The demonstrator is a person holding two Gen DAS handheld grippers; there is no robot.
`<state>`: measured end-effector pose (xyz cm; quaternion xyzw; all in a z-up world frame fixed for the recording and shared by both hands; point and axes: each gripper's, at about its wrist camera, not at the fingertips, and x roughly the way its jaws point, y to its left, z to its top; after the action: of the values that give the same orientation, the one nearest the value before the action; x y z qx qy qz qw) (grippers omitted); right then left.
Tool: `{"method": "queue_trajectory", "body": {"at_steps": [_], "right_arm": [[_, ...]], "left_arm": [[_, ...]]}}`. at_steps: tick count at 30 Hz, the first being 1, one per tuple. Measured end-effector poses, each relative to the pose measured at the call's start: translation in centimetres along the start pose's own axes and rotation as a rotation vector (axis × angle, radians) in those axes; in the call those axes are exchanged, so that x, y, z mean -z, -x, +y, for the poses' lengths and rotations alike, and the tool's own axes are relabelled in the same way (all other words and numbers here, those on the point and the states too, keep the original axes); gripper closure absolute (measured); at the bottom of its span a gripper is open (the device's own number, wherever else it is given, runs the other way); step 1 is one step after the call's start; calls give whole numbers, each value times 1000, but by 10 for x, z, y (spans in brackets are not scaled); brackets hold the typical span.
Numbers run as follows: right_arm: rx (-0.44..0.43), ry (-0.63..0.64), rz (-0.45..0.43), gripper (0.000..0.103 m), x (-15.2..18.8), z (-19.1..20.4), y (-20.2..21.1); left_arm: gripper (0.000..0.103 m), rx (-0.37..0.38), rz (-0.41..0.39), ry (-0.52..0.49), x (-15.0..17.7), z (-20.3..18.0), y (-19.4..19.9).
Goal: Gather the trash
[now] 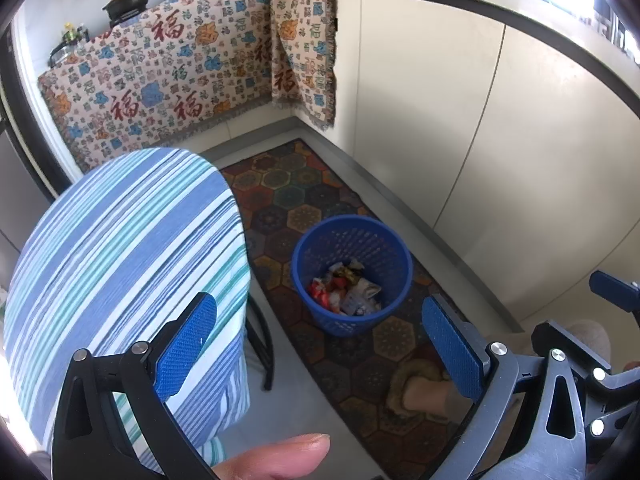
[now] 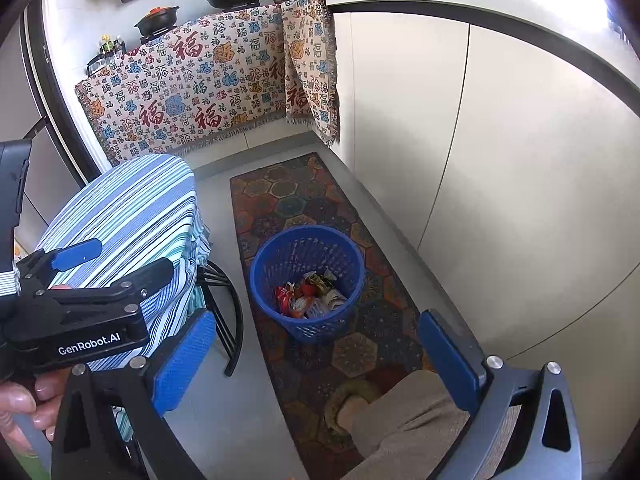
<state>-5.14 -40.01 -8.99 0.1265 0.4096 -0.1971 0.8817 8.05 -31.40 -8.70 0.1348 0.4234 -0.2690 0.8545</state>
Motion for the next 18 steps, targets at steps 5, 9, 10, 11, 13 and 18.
{"method": "queue_trajectory", "body": {"at_steps": [5, 9, 10, 11, 13, 18], "right_arm": [[2, -4, 1, 0, 1, 2, 2], [1, -6, 3, 0, 0, 2, 1], [1, -7, 4, 0, 0, 1, 1], [1, -7, 5, 0, 1, 2, 1], [0, -9, 6, 0, 1, 1, 0], [0, -7, 6, 0, 0, -1, -1]], "left_arm": [[1, 2, 3, -5, 0, -2, -1], [1, 4, 4, -6, 0, -3, -1], [1, 3, 4, -6, 0, -3, -1], [1, 4, 4, -6, 0, -3, -1], [1, 4, 5, -6, 0, -4, -1], [1, 4, 5, -7, 0, -4, -1]]}}
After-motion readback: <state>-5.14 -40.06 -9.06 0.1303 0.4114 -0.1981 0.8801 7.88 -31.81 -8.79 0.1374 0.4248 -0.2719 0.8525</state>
